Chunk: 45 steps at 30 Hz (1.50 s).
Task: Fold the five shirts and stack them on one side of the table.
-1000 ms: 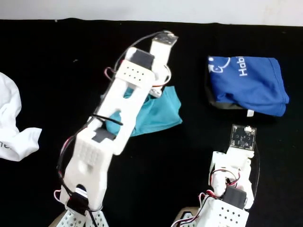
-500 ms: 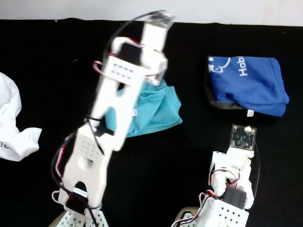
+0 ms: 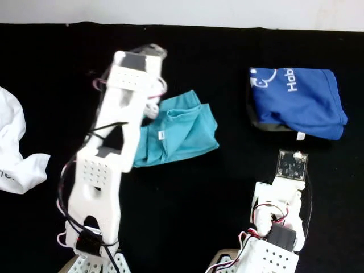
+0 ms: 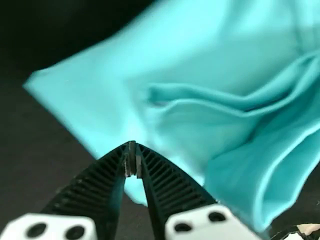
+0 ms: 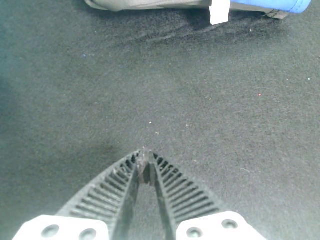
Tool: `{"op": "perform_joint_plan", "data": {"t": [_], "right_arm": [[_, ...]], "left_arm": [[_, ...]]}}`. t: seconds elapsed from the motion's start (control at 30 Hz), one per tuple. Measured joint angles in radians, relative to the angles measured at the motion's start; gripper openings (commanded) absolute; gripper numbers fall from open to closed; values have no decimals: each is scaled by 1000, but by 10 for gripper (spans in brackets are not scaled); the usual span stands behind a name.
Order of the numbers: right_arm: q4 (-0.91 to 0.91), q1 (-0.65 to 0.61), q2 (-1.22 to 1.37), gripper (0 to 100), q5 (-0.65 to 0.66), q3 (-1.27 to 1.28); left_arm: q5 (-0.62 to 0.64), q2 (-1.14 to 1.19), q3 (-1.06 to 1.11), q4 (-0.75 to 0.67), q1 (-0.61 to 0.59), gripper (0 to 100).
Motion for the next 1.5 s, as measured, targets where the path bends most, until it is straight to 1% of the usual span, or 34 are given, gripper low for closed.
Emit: {"op": "perform_joint_plan", "data": {"t": [0.1, 0.27, 0.37, 0.47, 0.63, 0.77, 0.9, 1.03, 1.13, 1.3, 1.5], "right_arm": [[0, 0, 0, 9, 0, 0], [0, 0, 0, 9, 0, 0], [0, 0, 0, 9, 0, 0], [0, 0, 0, 9, 0, 0], [0, 0, 0, 9, 0, 0], [0, 0, 0, 9, 0, 0], [0, 0, 0, 9, 0, 0], [0, 0, 0, 9, 0, 0], [0, 0, 0, 9, 0, 0], [0, 0, 0, 9, 0, 0], [0, 0, 0, 9, 0, 0]], "left_arm": [[0, 0, 31, -31, 81, 9], [0, 0, 35, -34, 215, 9], [0, -6, 35, 3, 256, 9], [0, -71, 37, 43, 273, 9], [0, -229, 38, 52, 244, 9], [0, -256, 43, -17, 141, 9], [0, -150, 46, -63, 49, 9], [0, -8, 48, -71, 40, 9], [15, 26, 48, -71, 86, 9], [94, 23, 49, -69, 224, 9], [101, -74, 51, -2, 387, 9]]}}
